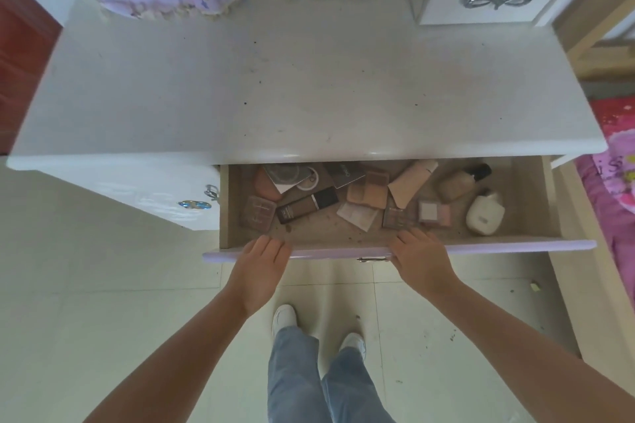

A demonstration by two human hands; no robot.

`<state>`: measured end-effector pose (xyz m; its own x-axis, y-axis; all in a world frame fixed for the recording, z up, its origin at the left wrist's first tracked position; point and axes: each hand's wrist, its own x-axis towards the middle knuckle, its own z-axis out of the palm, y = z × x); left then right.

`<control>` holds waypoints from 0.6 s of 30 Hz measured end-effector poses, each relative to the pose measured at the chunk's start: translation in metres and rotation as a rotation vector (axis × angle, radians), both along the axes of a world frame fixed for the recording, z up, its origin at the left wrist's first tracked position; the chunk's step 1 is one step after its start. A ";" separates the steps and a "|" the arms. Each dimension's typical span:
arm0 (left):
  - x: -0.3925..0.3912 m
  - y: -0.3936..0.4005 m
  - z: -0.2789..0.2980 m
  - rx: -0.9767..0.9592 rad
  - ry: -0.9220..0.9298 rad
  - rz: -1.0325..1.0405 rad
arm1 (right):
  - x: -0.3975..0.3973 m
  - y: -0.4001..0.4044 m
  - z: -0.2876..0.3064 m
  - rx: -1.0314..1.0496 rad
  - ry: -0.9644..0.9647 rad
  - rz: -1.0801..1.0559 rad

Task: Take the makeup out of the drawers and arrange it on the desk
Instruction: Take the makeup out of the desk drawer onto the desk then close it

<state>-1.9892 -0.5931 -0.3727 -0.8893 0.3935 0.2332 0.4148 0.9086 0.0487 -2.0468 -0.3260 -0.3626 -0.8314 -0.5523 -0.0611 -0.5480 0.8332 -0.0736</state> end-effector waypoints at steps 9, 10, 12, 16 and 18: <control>0.011 -0.002 -0.004 0.013 -0.096 -0.051 | 0.009 0.001 -0.007 -0.039 0.057 0.049; 0.011 -0.003 -0.006 0.002 -0.113 -0.060 | 0.009 -0.001 -0.005 -0.017 0.033 0.040; 0.010 -0.003 -0.004 -0.028 -0.200 -0.070 | 0.006 -0.009 0.008 0.160 -0.139 -0.017; 0.005 -0.003 0.005 0.058 -0.346 0.030 | -0.008 -0.035 0.026 0.122 -0.661 -0.057; -0.017 -0.003 0.015 0.078 -0.426 0.208 | -0.021 -0.061 0.020 0.113 -0.640 -0.011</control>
